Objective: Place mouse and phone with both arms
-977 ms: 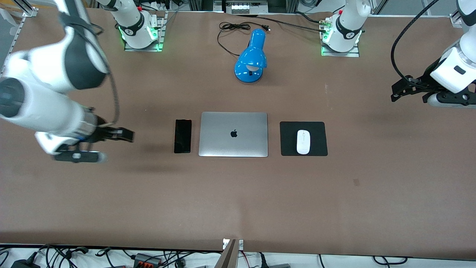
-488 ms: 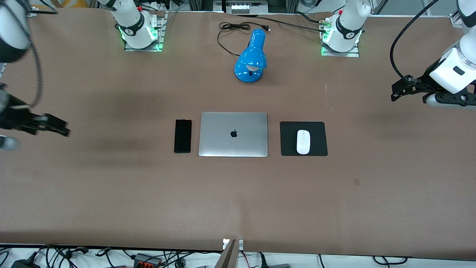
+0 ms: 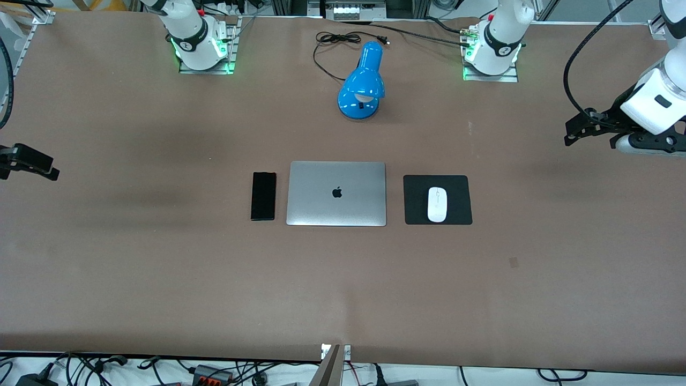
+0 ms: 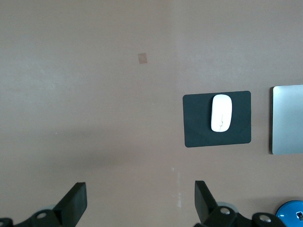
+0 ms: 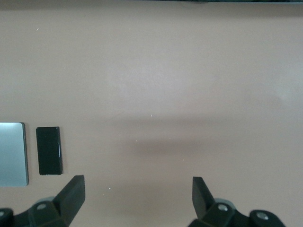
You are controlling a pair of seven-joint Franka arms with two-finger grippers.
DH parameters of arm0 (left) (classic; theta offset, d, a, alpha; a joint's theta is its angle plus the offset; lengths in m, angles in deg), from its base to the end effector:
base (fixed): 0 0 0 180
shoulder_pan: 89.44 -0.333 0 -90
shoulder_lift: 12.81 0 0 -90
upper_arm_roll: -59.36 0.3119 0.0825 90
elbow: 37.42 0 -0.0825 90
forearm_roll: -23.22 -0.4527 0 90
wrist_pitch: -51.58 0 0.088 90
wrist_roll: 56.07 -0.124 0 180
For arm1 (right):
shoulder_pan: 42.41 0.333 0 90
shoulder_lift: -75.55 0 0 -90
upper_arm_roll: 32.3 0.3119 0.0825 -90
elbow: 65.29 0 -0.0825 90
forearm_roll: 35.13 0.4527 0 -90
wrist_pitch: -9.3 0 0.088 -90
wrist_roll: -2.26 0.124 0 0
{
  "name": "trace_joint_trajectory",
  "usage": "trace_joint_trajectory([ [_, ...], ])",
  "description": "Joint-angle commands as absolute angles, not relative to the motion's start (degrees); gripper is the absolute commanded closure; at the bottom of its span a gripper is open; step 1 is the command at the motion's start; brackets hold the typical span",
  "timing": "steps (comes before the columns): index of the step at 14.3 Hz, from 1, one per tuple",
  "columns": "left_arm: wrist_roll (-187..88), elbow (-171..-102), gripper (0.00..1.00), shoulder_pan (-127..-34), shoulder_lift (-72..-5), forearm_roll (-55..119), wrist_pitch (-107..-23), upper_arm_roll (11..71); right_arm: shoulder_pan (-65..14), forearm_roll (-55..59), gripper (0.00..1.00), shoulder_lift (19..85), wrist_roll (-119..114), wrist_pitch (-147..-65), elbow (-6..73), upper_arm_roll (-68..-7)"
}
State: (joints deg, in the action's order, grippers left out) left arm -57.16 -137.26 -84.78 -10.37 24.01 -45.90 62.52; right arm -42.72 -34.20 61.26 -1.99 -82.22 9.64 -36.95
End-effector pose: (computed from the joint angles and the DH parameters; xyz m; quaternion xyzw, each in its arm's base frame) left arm 0.6167 -0.0172 0.5477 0.9997 -0.0217 0.0006 0.0080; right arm 0.6993 -0.0519 0.5837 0.9998 -0.0048 0.0202 0.0035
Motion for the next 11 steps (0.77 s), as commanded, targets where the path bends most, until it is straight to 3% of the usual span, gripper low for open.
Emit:
trace_joint_trajectory([
  [1,-57.8,-135.4,0.00,-84.4,-11.8,24.5,-44.7,62.7,-41.9,-34.6,0.00,65.2,-1.2,-82.6,14.8,-37.0],
  [6,-57.9,-133.0,0.00,-83.9,-14.1,24.4,-45.1,62.7,-40.9,-36.6,0.00,75.2,-1.3,-89.9,30.0,-37.0],
  [11,-58.2,-131.7,0.00,-83.7,-14.8,24.5,-45.0,62.3,-40.9,-37.3,0.00,77.4,-2.3,-89.9,32.4,-37.0],
])
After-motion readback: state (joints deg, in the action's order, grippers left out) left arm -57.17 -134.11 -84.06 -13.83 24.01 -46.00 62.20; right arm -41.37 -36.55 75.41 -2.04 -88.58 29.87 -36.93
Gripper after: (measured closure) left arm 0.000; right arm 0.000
